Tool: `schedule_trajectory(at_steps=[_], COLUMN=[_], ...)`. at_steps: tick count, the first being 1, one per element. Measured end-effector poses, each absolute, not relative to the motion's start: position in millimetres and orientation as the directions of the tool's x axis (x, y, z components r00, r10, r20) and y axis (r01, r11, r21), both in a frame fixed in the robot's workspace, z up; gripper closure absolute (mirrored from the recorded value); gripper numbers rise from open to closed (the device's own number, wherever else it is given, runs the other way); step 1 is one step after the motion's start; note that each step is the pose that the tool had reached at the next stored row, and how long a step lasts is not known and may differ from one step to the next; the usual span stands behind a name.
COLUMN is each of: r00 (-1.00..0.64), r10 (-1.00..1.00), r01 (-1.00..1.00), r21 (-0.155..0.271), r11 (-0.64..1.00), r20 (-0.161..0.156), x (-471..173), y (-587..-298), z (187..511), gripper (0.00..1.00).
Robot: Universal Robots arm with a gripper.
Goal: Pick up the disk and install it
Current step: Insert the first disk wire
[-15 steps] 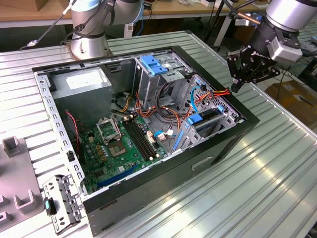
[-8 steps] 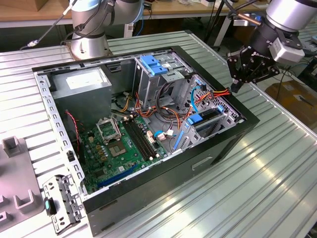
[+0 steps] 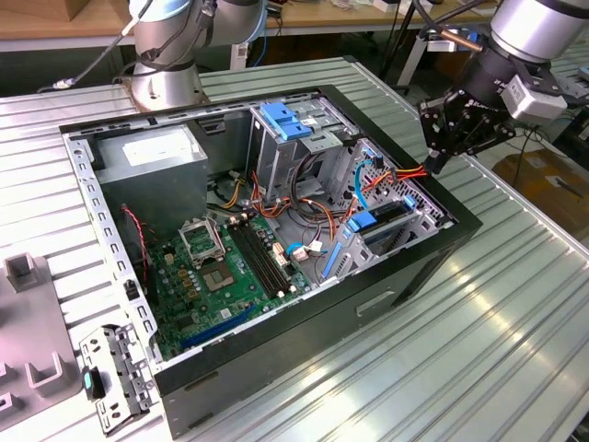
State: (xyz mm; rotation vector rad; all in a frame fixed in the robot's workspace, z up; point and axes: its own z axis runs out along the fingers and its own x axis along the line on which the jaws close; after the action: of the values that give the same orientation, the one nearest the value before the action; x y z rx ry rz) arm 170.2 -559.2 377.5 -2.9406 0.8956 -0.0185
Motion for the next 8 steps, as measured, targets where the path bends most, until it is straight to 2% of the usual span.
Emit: schedule_trajectory(at_steps=[1, 6, 8], r00=[0.832, 0.846, 0.855], r10=[-0.554, -0.531, -0.515], r01=[-0.554, -0.533, -0.517], r21=[-0.072, -0.128, -0.13], r11=[-0.83, -0.836, -0.846], r20=[-0.011, -0.05, -0.051], x=[170.2, 170.5, 170.5], y=[-559.1, -559.1, -559.1], z=[377.5, 377.5, 377.6], gripper=[0.82, 0.82, 0.81])
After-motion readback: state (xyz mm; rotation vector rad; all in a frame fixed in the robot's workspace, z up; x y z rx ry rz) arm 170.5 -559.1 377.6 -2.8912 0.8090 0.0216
